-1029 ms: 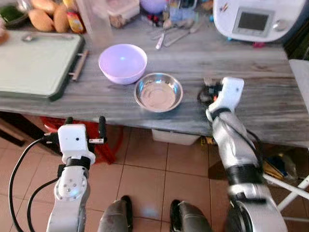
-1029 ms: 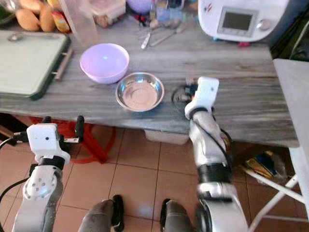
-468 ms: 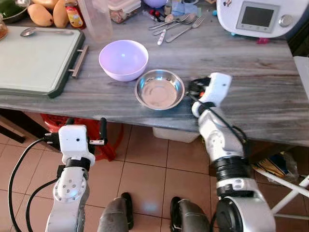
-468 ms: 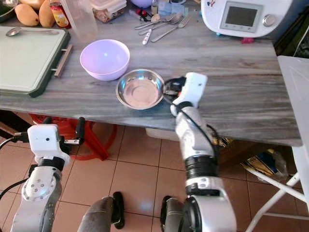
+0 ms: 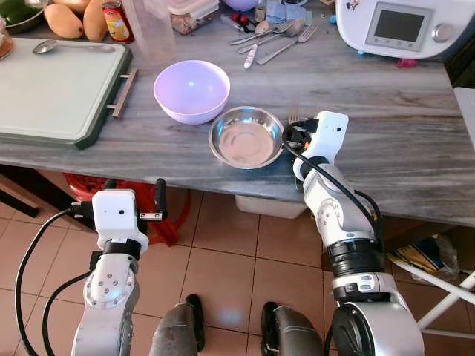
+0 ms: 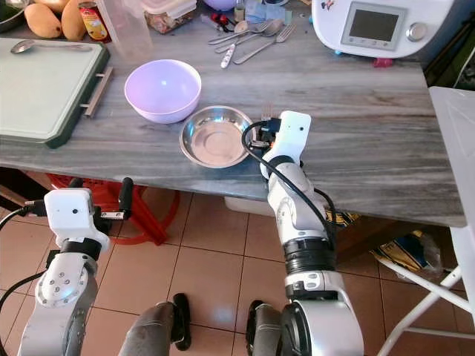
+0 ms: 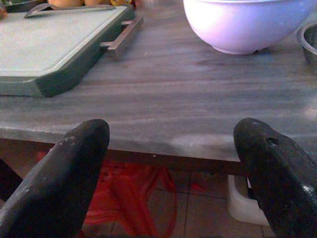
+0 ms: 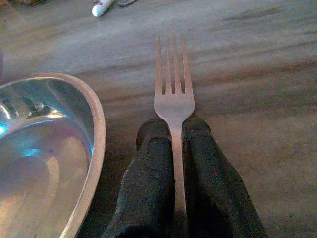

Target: Setting the table

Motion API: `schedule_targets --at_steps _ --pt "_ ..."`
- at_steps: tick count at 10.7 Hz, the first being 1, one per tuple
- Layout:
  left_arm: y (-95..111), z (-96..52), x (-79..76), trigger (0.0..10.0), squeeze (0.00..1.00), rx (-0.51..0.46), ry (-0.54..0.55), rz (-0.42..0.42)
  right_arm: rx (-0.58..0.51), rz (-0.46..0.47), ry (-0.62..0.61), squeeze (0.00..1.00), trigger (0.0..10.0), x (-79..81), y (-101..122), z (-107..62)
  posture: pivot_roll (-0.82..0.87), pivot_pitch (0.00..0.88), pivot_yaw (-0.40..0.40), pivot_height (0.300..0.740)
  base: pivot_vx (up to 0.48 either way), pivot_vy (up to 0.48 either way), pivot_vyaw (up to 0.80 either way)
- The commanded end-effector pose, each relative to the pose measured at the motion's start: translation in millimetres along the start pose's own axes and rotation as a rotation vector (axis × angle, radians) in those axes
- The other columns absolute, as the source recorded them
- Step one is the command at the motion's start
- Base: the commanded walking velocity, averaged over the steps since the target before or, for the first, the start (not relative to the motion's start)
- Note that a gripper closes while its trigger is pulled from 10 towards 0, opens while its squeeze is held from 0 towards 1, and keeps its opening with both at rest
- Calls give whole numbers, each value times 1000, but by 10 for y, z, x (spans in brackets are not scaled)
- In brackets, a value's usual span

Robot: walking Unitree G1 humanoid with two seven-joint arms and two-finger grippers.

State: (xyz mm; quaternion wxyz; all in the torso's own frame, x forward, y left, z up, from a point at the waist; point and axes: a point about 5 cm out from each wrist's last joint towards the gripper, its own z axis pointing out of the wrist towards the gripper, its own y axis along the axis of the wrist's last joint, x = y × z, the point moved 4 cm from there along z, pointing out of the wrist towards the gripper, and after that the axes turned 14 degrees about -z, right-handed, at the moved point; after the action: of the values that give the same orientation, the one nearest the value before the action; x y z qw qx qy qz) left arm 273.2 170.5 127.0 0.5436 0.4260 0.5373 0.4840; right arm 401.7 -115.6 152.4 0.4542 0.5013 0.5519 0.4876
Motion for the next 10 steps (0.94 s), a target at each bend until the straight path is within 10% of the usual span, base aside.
schedule_targets --at_steps 1,3,5,10 --pt "-10 -14 -24 10000 0 11 -16 1 148 1 -26 0 10000 -61 -393 -52 20 278 5 740 0 0 0" --pt "-13 -11 -36 10000 0 12 -23 0 163 9 -27 106 10000 -58 -410 -55 21 277 7 740 0 0 0" --pt "-13 -6 -44 10000 0 12 -28 0 180 25 -26 973 10000 -57 -440 -64 22 274 7 740 0 0 0" --pt "-9 12 -65 10000 0 7 -36 -3 162 -1 -37 1000 10000 -104 -408 -71 20 267 5 740 0 0 0"
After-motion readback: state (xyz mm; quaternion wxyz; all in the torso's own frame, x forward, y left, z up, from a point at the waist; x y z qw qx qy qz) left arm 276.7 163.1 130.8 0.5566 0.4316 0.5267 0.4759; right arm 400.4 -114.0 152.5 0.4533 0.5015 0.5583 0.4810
